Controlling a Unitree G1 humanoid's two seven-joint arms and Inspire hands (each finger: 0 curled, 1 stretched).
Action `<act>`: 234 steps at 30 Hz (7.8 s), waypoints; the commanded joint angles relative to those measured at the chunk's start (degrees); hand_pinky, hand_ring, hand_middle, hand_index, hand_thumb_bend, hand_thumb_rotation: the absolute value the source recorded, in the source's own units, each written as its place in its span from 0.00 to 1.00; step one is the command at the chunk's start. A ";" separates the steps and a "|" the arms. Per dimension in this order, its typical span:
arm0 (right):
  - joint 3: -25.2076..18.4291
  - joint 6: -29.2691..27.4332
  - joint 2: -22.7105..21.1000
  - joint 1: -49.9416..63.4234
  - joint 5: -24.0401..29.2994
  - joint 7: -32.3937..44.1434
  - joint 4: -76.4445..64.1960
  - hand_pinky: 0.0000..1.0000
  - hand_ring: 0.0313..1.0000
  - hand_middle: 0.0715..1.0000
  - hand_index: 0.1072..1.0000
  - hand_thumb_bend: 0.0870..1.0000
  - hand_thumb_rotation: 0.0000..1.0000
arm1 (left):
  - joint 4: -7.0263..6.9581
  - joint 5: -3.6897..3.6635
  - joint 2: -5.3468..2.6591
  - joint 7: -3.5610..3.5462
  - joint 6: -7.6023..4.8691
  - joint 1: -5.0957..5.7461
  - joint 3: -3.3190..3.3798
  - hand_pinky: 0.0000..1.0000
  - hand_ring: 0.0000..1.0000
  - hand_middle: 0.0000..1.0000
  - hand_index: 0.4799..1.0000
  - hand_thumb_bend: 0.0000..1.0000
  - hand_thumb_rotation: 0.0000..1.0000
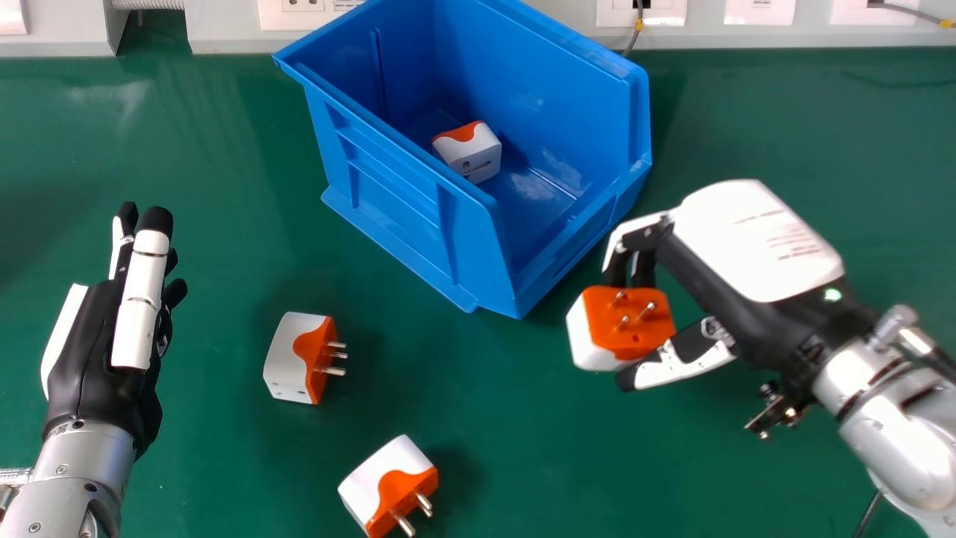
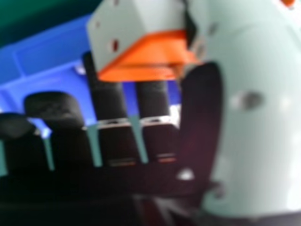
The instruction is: Pick all objects and put in blue box
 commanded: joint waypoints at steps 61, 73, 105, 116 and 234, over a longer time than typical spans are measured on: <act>17.61 6.63 20.20 -59.29 -11.59 -13.54 57.56 0.03 0.04 0.06 0.41 0.44 0.15 | -2.45 0.86 -0.43 0.31 -3.56 3.04 -1.43 0.98 1.00 1.00 1.00 0.50 1.00; 23.30 8.51 26.23 -66.64 -11.94 -18.56 73.13 0.03 0.04 0.07 0.41 0.44 0.15 | -2.03 0.71 -0.82 0.18 -4.82 3.32 -1.92 0.98 1.00 1.00 1.00 0.51 1.00; 28.75 12.29 27.44 -64.57 -11.78 -21.85 77.80 0.30 0.38 0.42 0.55 0.52 0.18 | -2.67 2.50 -1.72 1.86 -5.68 4.00 -3.92 0.98 1.00 1.00 1.00 0.55 1.00; 30.92 13.64 27.08 -64.26 -12.78 -21.13 77.68 0.81 0.91 0.92 0.93 0.64 0.41 | -2.09 2.56 -2.00 1.74 -5.79 3.46 -3.95 0.98 1.00 1.00 1.00 0.56 1.00; 15.98 -26.86 7.10 -2.57 -12.59 -11.87 9.95 0.86 0.93 0.92 0.88 0.32 0.32 | -0.93 2.67 -1.58 2.27 -6.46 3.13 -4.60 0.94 0.99 0.99 1.00 0.55 1.00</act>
